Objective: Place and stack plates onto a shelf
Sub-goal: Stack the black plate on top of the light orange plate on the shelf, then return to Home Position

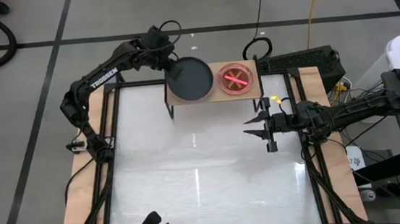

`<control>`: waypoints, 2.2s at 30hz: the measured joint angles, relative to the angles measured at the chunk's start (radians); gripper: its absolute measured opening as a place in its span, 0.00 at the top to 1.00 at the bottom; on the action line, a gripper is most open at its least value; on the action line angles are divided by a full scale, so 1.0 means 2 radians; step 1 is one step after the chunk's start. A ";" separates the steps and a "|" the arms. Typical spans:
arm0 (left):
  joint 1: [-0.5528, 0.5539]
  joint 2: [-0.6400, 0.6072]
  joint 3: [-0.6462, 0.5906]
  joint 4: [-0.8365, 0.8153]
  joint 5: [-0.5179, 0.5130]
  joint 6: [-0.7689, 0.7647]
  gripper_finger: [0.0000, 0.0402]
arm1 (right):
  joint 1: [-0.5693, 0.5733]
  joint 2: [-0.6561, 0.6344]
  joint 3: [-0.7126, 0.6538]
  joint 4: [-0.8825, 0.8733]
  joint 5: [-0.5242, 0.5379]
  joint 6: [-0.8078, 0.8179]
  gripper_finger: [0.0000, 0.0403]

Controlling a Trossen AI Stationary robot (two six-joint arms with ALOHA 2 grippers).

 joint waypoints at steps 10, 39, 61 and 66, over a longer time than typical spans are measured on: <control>-0.002 -0.059 0.000 -0.016 0.095 0.000 0.62 | 0.000 -0.008 0.000 -0.033 0.000 -0.011 0.74; -0.361 -0.635 -0.603 0.416 -0.112 -0.001 0.62 | 0.000 -0.277 -0.095 -0.241 0.050 0.020 0.74; -0.345 -0.645 -0.874 0.710 -0.131 0.001 0.69 | 0.000 -0.275 -0.243 -0.051 0.144 -0.026 0.74; -0.345 -0.645 -0.874 0.706 -0.126 0.020 0.86 | 0.000 -0.274 -0.243 -0.057 0.145 -0.033 0.74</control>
